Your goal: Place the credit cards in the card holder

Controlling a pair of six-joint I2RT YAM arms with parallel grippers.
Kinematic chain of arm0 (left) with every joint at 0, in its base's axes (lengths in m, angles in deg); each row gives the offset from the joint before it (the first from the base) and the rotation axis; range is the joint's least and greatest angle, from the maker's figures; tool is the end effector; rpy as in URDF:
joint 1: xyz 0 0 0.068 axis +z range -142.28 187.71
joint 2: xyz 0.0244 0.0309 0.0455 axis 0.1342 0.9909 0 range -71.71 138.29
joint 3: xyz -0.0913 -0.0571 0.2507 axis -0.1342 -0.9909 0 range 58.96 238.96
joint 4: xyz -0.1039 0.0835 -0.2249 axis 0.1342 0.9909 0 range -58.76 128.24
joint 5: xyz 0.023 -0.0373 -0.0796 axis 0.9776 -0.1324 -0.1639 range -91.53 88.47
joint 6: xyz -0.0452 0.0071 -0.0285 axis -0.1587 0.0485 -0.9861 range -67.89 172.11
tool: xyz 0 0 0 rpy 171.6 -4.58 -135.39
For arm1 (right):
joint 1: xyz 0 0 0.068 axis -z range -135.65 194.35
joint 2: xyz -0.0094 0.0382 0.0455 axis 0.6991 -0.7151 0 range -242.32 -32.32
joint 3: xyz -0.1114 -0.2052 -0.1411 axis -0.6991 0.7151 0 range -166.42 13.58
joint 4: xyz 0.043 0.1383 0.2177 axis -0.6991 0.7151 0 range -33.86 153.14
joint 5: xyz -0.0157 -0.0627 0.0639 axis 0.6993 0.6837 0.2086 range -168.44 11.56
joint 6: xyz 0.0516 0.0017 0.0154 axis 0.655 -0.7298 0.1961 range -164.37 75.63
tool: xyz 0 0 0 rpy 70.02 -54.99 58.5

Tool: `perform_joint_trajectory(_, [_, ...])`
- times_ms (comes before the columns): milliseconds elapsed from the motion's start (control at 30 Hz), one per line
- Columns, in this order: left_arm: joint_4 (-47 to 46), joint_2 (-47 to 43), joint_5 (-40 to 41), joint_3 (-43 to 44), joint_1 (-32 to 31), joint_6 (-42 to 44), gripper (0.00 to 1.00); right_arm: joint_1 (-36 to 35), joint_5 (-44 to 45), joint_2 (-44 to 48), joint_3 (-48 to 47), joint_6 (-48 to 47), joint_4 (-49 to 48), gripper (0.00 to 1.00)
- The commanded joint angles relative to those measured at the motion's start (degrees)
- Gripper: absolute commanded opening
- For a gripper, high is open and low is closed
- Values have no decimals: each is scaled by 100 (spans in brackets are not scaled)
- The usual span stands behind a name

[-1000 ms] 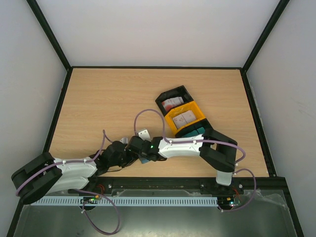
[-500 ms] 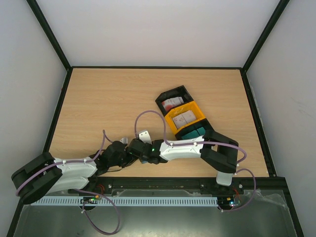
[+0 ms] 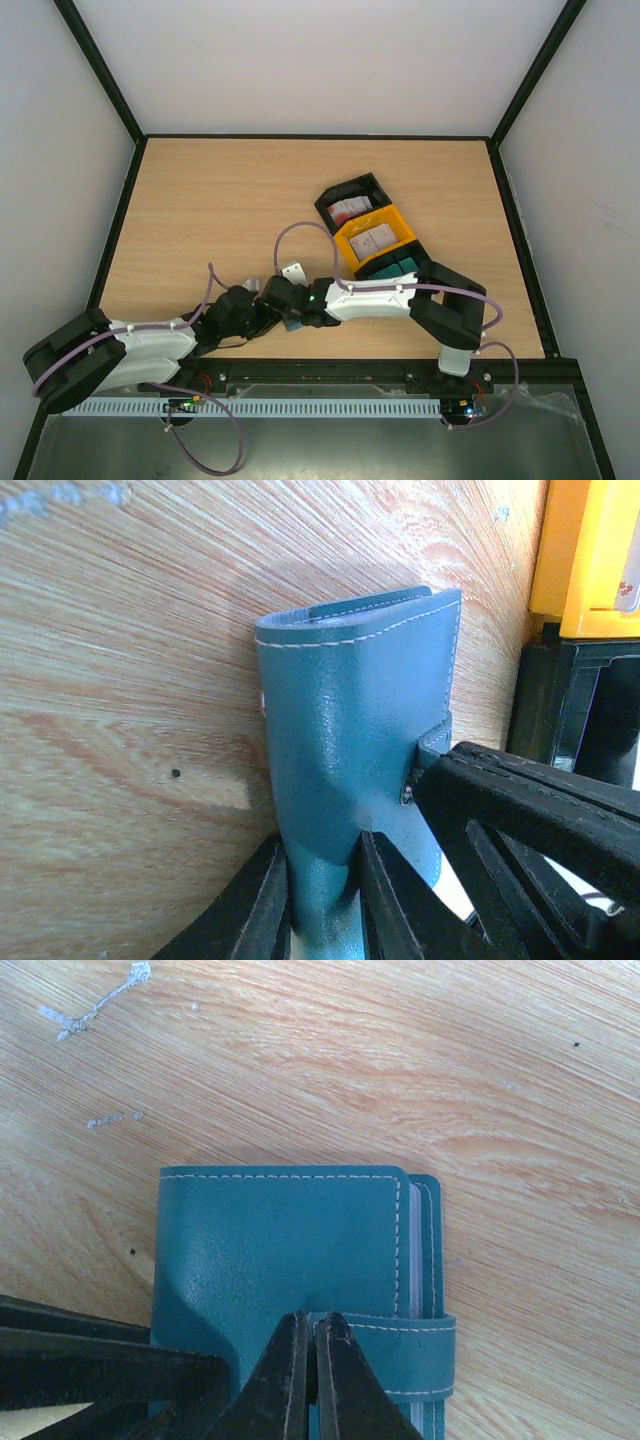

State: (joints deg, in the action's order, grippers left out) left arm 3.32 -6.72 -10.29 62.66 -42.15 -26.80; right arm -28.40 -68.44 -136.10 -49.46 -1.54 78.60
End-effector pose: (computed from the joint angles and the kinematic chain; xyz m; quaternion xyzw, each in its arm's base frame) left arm 0.1054 -0.1334 0.1067 -0.1851 0.8588 -0.4555 0.1438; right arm 0.1117 0.3390 0.1581 -0.2307 0.9414 0.1501 0.1948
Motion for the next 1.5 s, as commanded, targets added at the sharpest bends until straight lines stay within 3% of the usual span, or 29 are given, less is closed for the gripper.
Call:
perform_joint_trajectory(0, [927,233,326,-142,-14,23,22,-64,-534,110,37,-146,428,2])
perform_joint_trajectory(433, [886,285,322,-142,-14,47,22,-62,-559,80,24,-291,340,2])
perform_joint_trajectory(900, [870,304,304,-151,-14,66,22,-64,-10,-73,-119,456,168,2])
perform_joint_trajectory(1367, [849,330,304,-160,-14,72,22,-64,-171,145,-50,534,16,13])
perform_joint_trajectory(1467, [841,338,302,-160,-14,81,22,-64,-158,148,-40,547,55,6])
